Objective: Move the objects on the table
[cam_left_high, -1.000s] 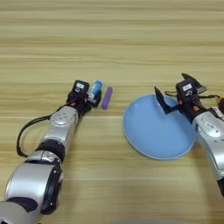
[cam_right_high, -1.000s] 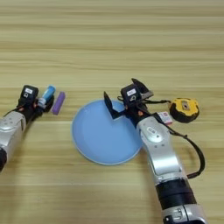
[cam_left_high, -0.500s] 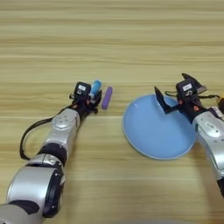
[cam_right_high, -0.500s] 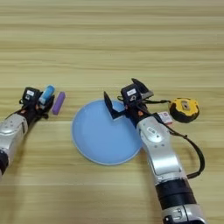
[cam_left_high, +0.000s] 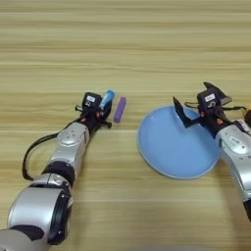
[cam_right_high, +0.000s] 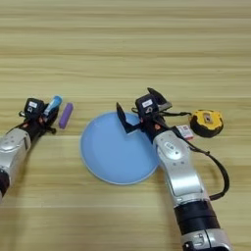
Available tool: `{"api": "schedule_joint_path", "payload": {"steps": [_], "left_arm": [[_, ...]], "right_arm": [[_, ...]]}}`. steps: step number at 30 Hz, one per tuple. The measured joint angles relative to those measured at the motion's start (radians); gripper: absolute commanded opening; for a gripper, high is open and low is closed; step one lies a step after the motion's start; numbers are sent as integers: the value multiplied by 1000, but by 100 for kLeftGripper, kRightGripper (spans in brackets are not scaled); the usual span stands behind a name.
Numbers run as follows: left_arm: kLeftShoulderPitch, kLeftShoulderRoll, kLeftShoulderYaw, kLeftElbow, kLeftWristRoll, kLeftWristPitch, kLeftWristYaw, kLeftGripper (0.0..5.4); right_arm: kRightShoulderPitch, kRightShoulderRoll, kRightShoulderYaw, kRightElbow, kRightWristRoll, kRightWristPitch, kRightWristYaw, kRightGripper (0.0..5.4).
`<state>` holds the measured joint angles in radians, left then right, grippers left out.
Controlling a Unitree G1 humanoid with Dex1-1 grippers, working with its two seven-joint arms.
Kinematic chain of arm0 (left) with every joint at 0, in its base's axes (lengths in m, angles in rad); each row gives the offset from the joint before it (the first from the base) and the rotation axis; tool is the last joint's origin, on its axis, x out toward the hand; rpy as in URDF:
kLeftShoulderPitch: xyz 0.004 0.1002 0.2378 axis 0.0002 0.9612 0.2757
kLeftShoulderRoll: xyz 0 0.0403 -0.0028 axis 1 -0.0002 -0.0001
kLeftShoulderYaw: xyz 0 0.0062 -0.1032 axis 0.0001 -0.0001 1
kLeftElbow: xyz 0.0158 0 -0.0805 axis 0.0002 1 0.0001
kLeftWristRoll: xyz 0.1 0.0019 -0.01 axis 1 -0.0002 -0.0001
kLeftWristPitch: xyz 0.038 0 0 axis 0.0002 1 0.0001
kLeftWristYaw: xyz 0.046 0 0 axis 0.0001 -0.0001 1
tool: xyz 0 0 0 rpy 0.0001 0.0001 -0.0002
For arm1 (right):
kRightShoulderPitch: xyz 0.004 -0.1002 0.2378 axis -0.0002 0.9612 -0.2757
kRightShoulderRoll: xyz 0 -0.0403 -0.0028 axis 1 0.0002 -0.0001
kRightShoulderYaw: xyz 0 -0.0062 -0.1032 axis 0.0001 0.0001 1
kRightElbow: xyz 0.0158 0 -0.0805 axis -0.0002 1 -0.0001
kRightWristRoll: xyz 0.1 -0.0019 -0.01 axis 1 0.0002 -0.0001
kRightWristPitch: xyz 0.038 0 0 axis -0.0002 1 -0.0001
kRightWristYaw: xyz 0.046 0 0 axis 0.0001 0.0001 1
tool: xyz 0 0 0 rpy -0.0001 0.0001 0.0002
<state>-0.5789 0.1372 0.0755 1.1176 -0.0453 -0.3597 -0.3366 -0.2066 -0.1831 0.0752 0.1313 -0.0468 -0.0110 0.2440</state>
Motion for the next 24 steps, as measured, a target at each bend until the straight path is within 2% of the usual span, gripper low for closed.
{"api": "schedule_joint_path", "payload": {"steps": [10,14,22,24], "left_arm": [[10,-1,24,-19,-7,-11,-3,136],[16,-4,38,-57,-31,-28,-15,136],[66,-26,39,-237,-64,-36,-41,136],[99,-36,31,-334,-79,-18,-52,136]], "right_arm": [[0,0,0,0,0,0,0,540],[0,0,-1,0,0,0,-2,540],[-1,0,-8,3,0,0,-17,540],[-1,0,-10,3,1,0,-18,540]]}}
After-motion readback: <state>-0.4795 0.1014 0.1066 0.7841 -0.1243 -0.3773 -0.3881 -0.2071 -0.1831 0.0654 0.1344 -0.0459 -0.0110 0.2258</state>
